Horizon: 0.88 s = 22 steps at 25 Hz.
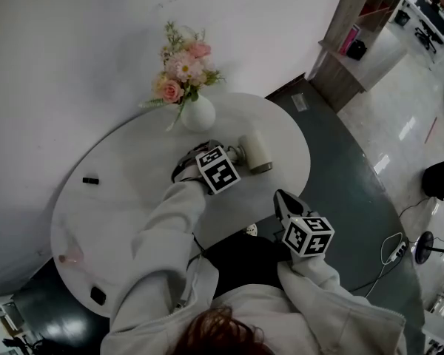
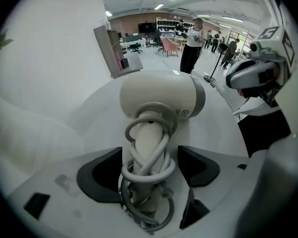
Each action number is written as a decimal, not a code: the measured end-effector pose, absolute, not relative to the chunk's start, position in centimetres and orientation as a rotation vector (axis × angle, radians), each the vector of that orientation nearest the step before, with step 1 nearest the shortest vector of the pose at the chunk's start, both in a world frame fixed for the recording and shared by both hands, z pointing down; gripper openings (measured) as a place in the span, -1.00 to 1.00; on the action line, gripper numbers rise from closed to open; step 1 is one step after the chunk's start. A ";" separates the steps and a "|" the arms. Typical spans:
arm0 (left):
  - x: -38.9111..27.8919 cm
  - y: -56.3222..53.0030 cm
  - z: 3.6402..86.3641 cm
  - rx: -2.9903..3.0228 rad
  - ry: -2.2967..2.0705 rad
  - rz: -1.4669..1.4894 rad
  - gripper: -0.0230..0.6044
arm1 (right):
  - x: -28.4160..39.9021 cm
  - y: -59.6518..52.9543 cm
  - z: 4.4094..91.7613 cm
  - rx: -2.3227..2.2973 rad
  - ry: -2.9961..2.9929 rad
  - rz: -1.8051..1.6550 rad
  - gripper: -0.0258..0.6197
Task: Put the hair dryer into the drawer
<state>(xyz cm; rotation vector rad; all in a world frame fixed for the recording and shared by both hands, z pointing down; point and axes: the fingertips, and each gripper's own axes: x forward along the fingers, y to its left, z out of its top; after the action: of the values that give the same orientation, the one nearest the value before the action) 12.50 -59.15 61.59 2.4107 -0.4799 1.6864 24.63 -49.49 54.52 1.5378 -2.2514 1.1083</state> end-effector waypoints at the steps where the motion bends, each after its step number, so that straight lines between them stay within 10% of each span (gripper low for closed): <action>1: 12.5 -59.1 61.7 2.400 -0.461 1.688 0.12 | 24.6 -49.6 54.6 1.536 -2.251 1.109 -0.77; 22: 12.9 -59.0 61.0 2.533 -0.449 1.617 -0.12 | 24.6 -48.8 55.7 1.553 -2.233 1.171 -0.77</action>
<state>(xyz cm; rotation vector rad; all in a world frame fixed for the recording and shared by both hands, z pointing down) 12.93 -58.98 61.04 2.5325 -0.4488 1.6168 24.59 -48.80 55.67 1.5533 -2.2332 1.1712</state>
